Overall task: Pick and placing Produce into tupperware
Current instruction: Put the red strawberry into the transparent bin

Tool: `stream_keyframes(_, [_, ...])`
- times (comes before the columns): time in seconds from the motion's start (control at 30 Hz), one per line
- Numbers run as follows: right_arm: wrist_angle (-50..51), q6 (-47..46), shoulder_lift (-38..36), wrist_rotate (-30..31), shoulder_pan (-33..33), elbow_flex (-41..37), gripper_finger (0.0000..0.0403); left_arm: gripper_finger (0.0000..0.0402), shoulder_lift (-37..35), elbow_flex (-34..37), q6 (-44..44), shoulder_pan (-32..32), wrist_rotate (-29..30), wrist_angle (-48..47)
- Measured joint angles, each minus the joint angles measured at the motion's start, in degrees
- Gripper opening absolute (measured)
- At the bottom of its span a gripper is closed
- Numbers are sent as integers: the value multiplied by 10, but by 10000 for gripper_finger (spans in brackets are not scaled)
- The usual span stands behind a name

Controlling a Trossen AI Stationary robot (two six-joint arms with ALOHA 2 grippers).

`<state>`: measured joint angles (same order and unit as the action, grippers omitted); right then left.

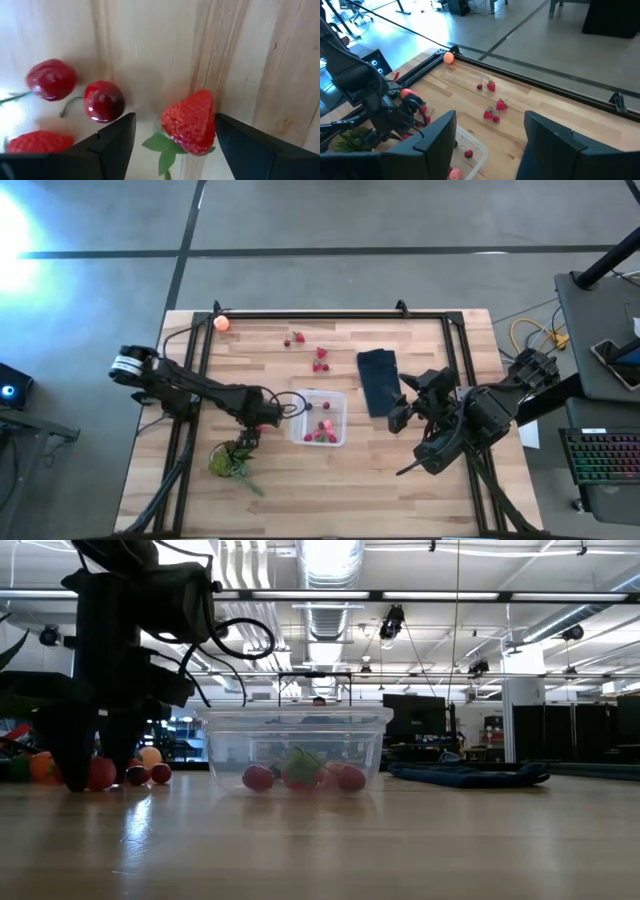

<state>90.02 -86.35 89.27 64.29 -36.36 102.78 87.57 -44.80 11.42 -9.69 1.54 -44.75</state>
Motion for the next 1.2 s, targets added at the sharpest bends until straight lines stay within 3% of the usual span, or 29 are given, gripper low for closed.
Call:
stream_keyframes(0.23, [0,0,0,-2,0,-5,226,249,6,-1,-4,0,2,5])
stream_keyframes(0.63, [0,-3,0,-13,0,-12,226,126,5,-1,-3,0,6,11])
stream_keyframes(0.83, [0,-16,0,-15,0,-12,226,118,-9,-11,-2,2,35,-3])
stream_keyframes(1.0, [0,-16,-3,-19,0,-12,226,127,-43,-74,-26,3,37,-119])
stream_keyframes(1.2, [0,-12,-15,-18,0,-12,226,128,-71,-235,-48,3,76,-252])
